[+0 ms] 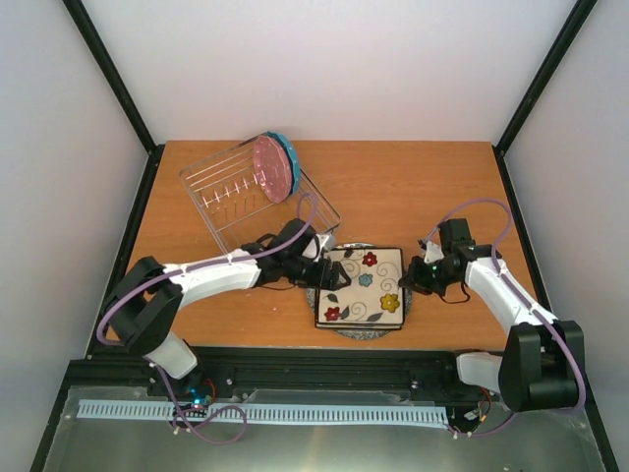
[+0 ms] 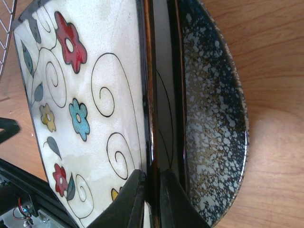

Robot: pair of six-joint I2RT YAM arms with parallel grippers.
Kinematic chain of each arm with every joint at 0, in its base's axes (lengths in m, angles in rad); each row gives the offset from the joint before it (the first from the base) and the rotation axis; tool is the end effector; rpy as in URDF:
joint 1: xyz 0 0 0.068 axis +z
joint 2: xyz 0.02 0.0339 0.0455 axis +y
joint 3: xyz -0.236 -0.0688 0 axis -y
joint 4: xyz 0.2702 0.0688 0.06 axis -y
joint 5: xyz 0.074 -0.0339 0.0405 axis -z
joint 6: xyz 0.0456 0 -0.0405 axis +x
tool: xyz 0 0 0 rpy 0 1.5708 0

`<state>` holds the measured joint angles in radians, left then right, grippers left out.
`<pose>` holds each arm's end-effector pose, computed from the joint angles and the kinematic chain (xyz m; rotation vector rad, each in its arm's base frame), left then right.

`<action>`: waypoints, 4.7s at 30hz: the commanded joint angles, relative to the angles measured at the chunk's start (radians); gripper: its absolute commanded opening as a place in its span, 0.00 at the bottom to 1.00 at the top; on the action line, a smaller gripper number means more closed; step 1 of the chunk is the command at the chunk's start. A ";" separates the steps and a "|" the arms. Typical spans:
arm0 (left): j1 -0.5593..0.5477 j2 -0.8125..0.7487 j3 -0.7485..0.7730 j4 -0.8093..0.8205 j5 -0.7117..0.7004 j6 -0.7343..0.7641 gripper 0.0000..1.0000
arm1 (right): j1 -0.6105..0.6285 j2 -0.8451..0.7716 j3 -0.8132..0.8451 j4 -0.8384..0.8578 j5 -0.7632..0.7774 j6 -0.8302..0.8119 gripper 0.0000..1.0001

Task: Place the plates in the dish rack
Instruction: Pick up the plate at the center of the board.

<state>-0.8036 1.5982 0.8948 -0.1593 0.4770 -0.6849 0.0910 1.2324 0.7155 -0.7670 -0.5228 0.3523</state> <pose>0.2250 -0.2635 0.1334 0.4020 2.6787 -1.1580 0.2353 0.0443 0.1459 0.2632 2.8523 0.8379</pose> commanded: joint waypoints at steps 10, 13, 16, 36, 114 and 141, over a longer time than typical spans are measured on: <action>0.043 -0.323 -0.115 -0.232 -0.100 -0.013 0.84 | -0.054 -0.055 -0.014 -0.057 -0.095 0.008 0.03; 0.043 -0.364 -0.170 -0.219 -0.099 -0.030 0.84 | -0.077 -0.060 -0.031 -0.042 -0.127 0.015 0.03; 0.043 -0.391 -0.211 -0.193 -0.103 -0.042 0.83 | -0.112 -0.049 -0.050 -0.024 -0.150 0.012 0.03; 0.043 -0.449 -0.246 -0.210 -0.144 -0.057 0.82 | -0.306 0.079 0.009 0.046 -0.109 -0.028 0.03; -0.020 0.193 -0.074 0.485 0.192 -0.273 0.01 | -0.303 0.009 -0.016 -0.026 -0.101 -0.041 0.03; 0.078 -0.043 -0.018 0.338 0.233 -0.299 0.01 | -0.306 -0.178 0.127 0.008 -0.127 0.066 0.44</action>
<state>-0.7746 1.6577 0.8143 0.1410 0.6670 -1.0058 -0.2127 1.0737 0.8181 -0.7910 -0.6254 0.3779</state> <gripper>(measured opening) 0.038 0.397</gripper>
